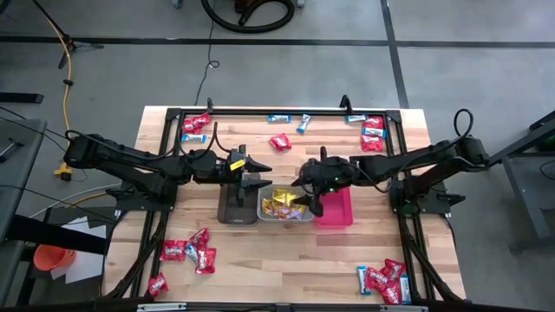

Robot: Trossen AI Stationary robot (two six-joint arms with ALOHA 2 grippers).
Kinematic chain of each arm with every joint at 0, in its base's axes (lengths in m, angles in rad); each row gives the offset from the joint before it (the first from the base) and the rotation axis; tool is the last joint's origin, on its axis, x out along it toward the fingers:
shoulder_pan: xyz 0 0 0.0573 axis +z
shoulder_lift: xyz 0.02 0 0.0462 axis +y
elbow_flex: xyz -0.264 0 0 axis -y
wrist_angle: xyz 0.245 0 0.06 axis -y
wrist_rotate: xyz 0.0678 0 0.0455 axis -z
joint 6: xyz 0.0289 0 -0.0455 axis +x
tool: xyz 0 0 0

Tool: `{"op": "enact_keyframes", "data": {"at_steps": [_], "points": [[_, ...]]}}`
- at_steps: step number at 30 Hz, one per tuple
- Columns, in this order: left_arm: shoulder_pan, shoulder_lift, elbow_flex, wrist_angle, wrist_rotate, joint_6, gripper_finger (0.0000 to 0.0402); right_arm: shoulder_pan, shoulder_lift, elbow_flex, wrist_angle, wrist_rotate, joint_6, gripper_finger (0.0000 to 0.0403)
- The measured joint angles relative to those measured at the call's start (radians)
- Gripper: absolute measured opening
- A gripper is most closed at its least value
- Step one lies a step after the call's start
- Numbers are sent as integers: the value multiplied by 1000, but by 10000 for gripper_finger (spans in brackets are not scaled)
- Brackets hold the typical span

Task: Sort candy
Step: Put the yellow candy into the gray bin, then put the red candy into the black bin

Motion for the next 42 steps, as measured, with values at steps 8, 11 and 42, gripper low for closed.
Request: {"op": "enact_keyframes", "data": {"at_steps": [8,11,42], "points": [[0,0,0,-8,-11,0,188,-14,14,106,-129,60,-67,280],[0,0,0,-13,-11,0,188,-14,28,132,-191,67,-112,280],[137,-129,40,-76,9,-25,188,685,-190,-141,-578,-214,1116,279]]}}
